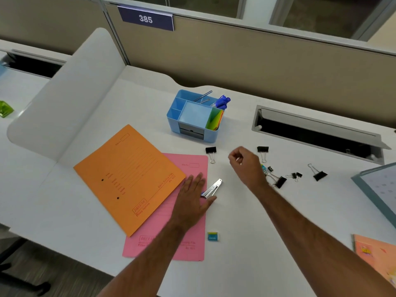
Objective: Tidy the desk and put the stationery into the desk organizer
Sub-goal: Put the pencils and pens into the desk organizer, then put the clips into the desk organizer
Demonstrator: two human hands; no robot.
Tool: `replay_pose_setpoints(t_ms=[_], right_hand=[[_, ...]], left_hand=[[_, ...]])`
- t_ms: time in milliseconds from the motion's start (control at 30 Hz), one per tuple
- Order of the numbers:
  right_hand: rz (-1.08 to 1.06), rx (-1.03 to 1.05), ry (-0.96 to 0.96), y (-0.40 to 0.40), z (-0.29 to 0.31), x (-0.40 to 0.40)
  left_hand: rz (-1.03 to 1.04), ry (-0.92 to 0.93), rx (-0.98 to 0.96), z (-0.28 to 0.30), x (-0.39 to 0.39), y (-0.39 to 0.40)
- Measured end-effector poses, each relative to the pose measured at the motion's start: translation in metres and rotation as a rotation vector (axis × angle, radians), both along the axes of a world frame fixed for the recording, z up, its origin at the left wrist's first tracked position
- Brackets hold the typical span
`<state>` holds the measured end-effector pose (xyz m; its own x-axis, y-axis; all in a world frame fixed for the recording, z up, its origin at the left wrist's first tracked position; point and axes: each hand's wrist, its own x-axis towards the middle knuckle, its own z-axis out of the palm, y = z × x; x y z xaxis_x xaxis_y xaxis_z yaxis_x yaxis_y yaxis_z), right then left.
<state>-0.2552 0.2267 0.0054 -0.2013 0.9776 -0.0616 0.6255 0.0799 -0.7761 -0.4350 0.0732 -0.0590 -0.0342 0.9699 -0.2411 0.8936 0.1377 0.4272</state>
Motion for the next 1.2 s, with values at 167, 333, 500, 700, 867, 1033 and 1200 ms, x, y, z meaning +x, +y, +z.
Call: replay_pose_setpoints(t_ms=[167,333,500,700,867,1033,1200], right_hand=[[-0.004,-0.131,-0.086,-0.05,-0.024,0.034],[-0.047,-0.252,-0.084,-0.081,-0.041,0.055],[0.021,-0.171,-0.134,-0.097,-0.045,0.062],[0.091,-0.126,-0.325,-0.109,-0.043,0.062],[0.108,-0.165,-0.304,-0.105,-0.039,0.06],[0.128,-0.157,-0.257,-0.097,-0.033,0.051],[0.205,-0.088,-0.189,-0.086,-0.026,0.036]], left_hand=[[-0.012,0.029,-0.008,0.004,0.001,0.003],[-0.04,0.028,-0.035,0.007,-0.002,0.004],[-0.031,0.033,0.021,0.01,0.004,-0.005],[0.046,0.036,0.105,0.012,0.016,-0.015],[0.083,0.038,0.089,0.018,0.019,-0.012],[0.107,0.032,0.079,0.023,0.016,-0.009],[0.14,0.024,0.097,0.028,0.016,-0.003]])
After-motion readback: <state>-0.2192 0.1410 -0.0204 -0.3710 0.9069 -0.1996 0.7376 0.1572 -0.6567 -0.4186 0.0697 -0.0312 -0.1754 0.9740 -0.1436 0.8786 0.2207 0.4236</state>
